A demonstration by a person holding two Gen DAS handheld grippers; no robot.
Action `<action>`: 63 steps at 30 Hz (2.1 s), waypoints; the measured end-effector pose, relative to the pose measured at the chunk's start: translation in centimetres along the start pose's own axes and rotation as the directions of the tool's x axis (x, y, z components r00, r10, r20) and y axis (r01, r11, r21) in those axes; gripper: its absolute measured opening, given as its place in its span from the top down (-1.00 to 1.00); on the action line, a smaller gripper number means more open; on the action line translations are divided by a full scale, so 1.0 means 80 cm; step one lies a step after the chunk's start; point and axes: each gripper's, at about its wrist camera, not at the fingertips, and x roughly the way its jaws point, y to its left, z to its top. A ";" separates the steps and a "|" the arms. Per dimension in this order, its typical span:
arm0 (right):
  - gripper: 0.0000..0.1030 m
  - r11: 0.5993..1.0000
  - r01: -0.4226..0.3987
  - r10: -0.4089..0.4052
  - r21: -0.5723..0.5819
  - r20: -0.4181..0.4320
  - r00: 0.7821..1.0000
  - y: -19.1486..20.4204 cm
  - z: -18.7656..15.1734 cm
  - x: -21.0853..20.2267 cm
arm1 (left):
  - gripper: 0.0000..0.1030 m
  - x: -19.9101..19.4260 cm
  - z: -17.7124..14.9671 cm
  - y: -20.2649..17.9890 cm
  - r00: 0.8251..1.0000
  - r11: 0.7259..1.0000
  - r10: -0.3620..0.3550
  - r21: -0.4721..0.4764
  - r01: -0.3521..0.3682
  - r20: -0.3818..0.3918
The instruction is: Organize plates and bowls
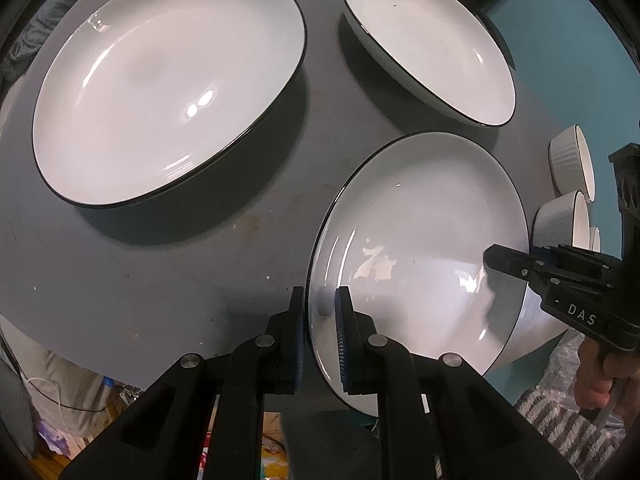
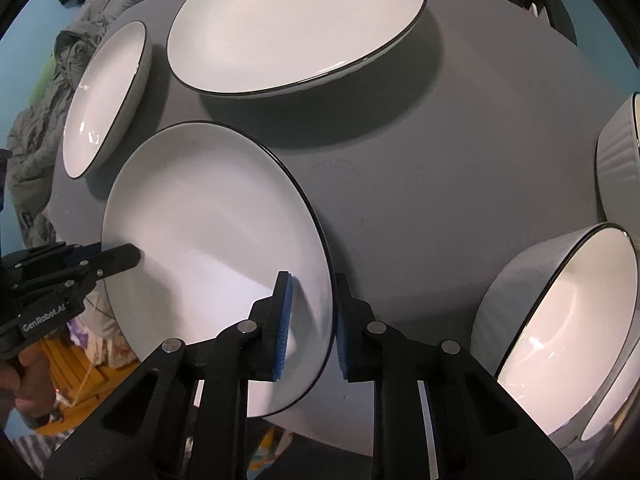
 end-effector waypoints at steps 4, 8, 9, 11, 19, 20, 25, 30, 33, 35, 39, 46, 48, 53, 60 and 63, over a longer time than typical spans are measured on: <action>0.69 1.000 -0.012 0.012 0.011 0.001 1.000 -0.002 -0.004 0.002 | 0.75 0.000 0.000 -0.002 1.000 1.000 0.013 0.000 -0.013 -0.005; 0.71 1.000 -0.022 0.022 0.005 0.014 1.000 -0.003 -0.005 0.002 | 0.75 0.000 0.002 -0.016 1.000 0.999 0.031 0.011 -0.030 -0.005; 0.72 1.000 -0.025 0.025 0.006 0.015 1.000 -0.003 -0.003 0.000 | 0.75 -0.002 0.002 -0.016 0.999 0.999 0.034 0.015 -0.034 -0.003; 0.72 0.999 -0.032 0.032 0.009 0.016 0.999 -0.005 0.001 -0.003 | 0.75 -0.008 0.003 -0.017 0.999 0.999 0.043 0.018 -0.043 0.002; 0.74 0.998 -0.060 0.060 -0.005 0.039 0.997 -0.008 0.002 -0.016 | 0.75 -0.035 0.008 -0.017 0.998 0.999 0.047 0.011 -0.048 0.039; 0.74 0.998 -0.062 0.062 -0.009 0.041 0.997 -0.007 0.004 -0.018 | 0.75 -0.039 0.008 -0.015 0.998 0.999 0.049 0.010 -0.049 0.044; 0.75 0.997 -0.070 0.072 -0.030 0.055 0.996 -0.002 0.009 -0.038 | 0.74 -0.060 0.007 -0.013 0.995 0.998 0.059 0.002 -0.059 0.080; 0.76 0.995 -0.080 0.084 -0.059 0.068 0.994 0.002 0.017 -0.054 | 0.74 -0.080 0.014 0.002 0.992 0.998 0.064 -0.031 -0.061 0.108; 0.76 0.993 -0.085 0.091 -0.082 0.081 0.993 0.004 0.024 -0.062 | 0.74 -0.093 0.017 0.010 0.988 0.997 0.075 -0.043 -0.070 0.133; 0.76 0.992 -0.090 0.098 -0.093 0.084 0.992 0.010 0.031 -0.063 | 0.74 -0.103 0.028 0.019 0.986 0.996 0.083 -0.048 -0.077 0.145; 0.76 0.988 -0.095 0.106 -0.119 0.085 0.991 0.023 0.047 -0.063 | 0.74 -0.115 0.046 0.037 0.983 0.994 0.096 -0.060 -0.088 0.158; 0.76 0.986 -0.108 0.118 -0.125 0.076 0.990 0.064 0.084 -0.054 | 0.74 -0.128 0.070 0.069 0.978 0.991 0.118 -0.084 -0.105 0.173; 0.76 0.986 -0.109 0.119 -0.126 0.072 0.990 0.075 0.097 -0.050 | 0.74 -0.128 0.078 0.077 0.977 0.990 0.121 -0.094 -0.106 0.174; 0.76 0.985 -0.102 0.111 -0.136 0.058 0.992 0.098 0.130 -0.036 | 0.74 -0.122 0.095 0.098 0.975 0.986 0.138 -0.120 -0.118 0.175; 0.75 0.985 -0.098 0.102 -0.143 0.020 0.995 0.116 0.166 -0.007 | 0.74 -0.111 0.115 0.128 0.975 0.977 0.157 -0.170 -0.130 0.160; 0.74 0.985 -0.088 0.091 -0.148 0.010 0.996 0.122 0.174 0.001 | 0.74 -0.108 0.119 0.134 0.974 0.974 0.168 -0.178 -0.140 0.155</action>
